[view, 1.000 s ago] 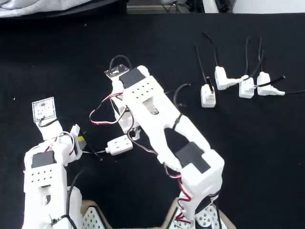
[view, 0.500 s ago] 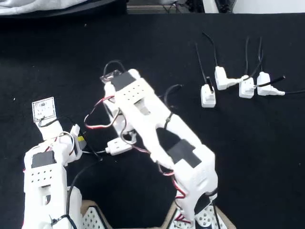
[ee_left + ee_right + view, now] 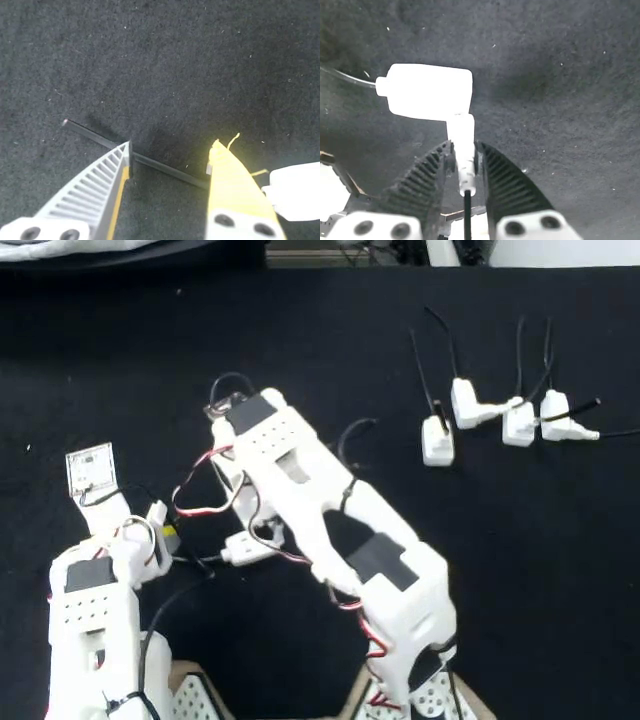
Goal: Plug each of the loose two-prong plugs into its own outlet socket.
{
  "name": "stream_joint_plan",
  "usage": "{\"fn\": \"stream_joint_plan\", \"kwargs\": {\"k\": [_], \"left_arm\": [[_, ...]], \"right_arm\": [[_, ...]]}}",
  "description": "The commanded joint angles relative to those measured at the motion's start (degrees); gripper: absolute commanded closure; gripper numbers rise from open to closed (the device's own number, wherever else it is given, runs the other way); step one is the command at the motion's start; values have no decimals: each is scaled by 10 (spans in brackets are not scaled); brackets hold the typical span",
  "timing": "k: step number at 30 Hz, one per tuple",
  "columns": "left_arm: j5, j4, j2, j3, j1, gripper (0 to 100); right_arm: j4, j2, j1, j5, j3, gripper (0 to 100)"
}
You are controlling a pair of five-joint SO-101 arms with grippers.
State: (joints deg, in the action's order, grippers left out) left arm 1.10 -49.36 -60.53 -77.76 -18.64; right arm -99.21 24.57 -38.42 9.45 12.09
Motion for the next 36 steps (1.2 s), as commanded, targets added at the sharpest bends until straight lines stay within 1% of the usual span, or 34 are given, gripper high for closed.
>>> {"fn": "stream_joint_plan", "kwargs": {"k": [1,24,26,28,30,36], "left_arm": [[4,8,-10,2,-5,748],[3,4,-10,1,-6,748],[2,1,-10,0,-17,748],[4,-1,-10,6,-43,748],[5,-1,-10,7,-56,748],[5,-1,-10,7,-55,748]], "right_arm": [[-16,0,-10,5,29,987],[-17,4,-18,11,36,988],[-17,4,-12,38,35,988],[-16,5,-5,55,35,987],[-16,5,-3,58,35,987],[-17,5,-5,59,34,987]]}}
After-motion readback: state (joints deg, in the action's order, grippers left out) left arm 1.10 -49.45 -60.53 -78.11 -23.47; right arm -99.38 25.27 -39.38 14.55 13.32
